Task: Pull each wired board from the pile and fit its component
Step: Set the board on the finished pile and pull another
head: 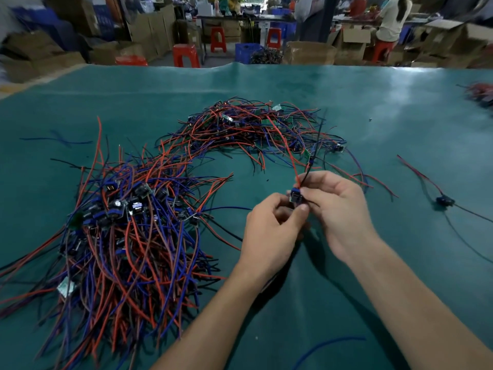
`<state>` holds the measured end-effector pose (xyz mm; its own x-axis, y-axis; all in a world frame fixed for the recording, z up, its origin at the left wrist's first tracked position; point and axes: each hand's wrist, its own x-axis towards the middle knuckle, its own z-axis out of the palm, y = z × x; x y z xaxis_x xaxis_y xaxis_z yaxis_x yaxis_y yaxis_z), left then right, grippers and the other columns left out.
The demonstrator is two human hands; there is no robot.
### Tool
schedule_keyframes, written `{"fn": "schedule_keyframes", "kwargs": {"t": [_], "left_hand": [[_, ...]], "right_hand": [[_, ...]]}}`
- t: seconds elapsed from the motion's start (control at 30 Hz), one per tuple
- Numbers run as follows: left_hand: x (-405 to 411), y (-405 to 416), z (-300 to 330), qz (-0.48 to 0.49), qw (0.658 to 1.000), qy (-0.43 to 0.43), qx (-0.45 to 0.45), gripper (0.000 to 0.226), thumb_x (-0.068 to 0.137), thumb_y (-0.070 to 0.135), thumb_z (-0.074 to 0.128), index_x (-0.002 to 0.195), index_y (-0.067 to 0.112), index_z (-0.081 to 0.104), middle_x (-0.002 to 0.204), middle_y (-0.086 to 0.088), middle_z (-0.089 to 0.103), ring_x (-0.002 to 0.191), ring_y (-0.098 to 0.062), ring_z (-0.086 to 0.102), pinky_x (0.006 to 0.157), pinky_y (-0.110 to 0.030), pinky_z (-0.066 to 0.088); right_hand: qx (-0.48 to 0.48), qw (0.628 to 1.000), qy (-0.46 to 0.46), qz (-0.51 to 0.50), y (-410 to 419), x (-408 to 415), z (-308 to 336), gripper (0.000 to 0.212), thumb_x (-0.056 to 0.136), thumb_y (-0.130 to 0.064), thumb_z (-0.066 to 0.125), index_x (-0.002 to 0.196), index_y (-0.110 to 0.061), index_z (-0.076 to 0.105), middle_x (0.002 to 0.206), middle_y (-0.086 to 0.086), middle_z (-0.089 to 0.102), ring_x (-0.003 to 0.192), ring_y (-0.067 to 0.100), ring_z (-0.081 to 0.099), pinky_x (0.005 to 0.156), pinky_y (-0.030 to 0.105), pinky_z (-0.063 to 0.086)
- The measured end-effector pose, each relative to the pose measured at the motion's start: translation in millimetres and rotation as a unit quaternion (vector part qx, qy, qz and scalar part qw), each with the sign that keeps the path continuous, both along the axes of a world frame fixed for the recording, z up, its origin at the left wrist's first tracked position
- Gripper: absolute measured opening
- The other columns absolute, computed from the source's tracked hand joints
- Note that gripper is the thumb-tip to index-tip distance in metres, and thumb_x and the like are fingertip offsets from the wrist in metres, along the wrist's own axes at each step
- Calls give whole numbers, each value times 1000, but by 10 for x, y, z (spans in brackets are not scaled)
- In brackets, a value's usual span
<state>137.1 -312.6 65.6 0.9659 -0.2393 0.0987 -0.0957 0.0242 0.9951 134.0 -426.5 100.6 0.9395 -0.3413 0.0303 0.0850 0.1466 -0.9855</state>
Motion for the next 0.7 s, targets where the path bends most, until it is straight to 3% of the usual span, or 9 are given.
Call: {"fn": "schedule_keyframes", "kwargs": {"t": [0.07, 0.23, 0.33, 0.43, 0.57, 0.7], "left_hand": [[-3, 4, -7, -5, 1000, 7, -18, 7, 97, 18, 65, 91, 14, 66, 74, -7, 75, 57, -15, 62, 59, -33, 53], [22, 25, -4, 21, 1000, 3, -15, 17, 102, 15, 58, 89, 11, 68, 66, -4, 70, 52, -12, 55, 52, -29, 47], [18, 36, -12, 25, 1000, -3, -7, 20, 102, 17, 58, 85, 9, 67, 61, -1, 66, 50, -13, 52, 52, -31, 47], [12, 27, -2, 9, 1000, -9, 3, 22, 101, 14, 58, 80, 12, 65, 57, 1, 61, 48, -13, 47, 53, -30, 44], [8, 11, 2, -12, 1000, -13, 24, 24, 100, 12, 59, 77, 16, 65, 53, 3, 58, 46, -10, 44, 52, -27, 39], [6, 7, 2, -16, 999, -19, 43, 24, 100, 12, 59, 77, 19, 66, 51, 5, 58, 51, -14, 45, 55, -29, 37]], "right_hand": [[7, 1000, -4, -9, -2, 5, -37, 31, 90, 16, 55, 85, -10, 70, 75, 0, 73, 71, 13, 68, 66, 20, 56], [-45, 999, 5, 2, -30, 20, -52, 22, 88, 6, 65, 83, -13, 76, 80, 4, 74, 77, 17, 66, 73, 35, 54], [-42, 998, 12, 41, -60, 7, -41, 15, 89, -1, 71, 80, -10, 79, 74, 12, 73, 64, 24, 65, 60, 31, 58], [-24, 999, 16, 46, -215, 16, 7, 11, 87, 0, 72, 82, -8, 77, 75, 13, 75, 62, 20, 69, 59, 29, 59], [-118, 992, 9, 40, -389, 10, 25, 10, 87, 2, 72, 88, -7, 74, 71, 9, 76, 57, 14, 69, 54, 21, 55], [-96, 995, -2, 0, -572, 33, 39, 8, 90, 2, 70, 94, -5, 70, 73, 13, 76, 55, 15, 69, 54, 22, 56]]}}
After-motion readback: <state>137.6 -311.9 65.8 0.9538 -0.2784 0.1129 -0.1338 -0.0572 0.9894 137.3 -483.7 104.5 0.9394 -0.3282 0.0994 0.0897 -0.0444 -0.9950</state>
